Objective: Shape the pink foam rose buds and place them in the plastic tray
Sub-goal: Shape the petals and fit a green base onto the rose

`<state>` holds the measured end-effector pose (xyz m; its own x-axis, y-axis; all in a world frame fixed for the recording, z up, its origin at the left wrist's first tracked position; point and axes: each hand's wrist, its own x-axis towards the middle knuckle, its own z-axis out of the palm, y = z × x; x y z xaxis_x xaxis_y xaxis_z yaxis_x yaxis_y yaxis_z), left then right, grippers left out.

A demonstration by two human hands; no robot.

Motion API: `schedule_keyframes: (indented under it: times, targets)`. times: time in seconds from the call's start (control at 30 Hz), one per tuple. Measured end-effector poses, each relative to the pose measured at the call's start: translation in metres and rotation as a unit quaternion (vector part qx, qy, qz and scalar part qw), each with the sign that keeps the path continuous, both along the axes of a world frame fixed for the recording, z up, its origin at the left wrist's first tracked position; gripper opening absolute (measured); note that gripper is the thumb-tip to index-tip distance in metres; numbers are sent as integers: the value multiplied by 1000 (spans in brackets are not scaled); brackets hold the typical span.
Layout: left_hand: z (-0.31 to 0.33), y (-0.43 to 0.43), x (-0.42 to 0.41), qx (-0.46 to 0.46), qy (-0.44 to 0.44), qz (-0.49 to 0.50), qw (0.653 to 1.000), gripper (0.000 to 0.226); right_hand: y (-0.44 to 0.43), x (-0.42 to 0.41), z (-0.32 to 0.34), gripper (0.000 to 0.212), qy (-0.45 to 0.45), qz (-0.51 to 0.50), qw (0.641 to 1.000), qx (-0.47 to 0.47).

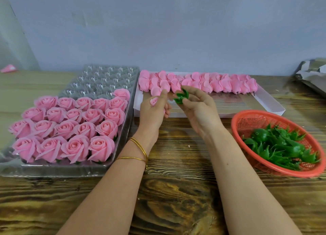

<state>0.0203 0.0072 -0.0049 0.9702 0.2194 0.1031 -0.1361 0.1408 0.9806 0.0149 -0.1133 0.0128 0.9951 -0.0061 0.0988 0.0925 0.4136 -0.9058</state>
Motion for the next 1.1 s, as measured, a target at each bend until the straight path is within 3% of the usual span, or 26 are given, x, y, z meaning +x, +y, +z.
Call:
schedule_keyframes:
  times: [0.2,0.5,0.77,1.1]
  targets:
    - [4,2,-2,-34,-14,24,999,47,2,-1,-7,44,-3,20,995,-102]
    - [11,5,-2,-93,-14,34,995,53,-3,-4,-8,42,-19,33,960,-277]
    - [12,6,0,-122,-27,3,992,58,5,-7,-7,39,-11,68,958,-278]
    - [10,4,-3,-77,-23,-3,997,51,10,-8,-8,38,-18,58,964,-259]
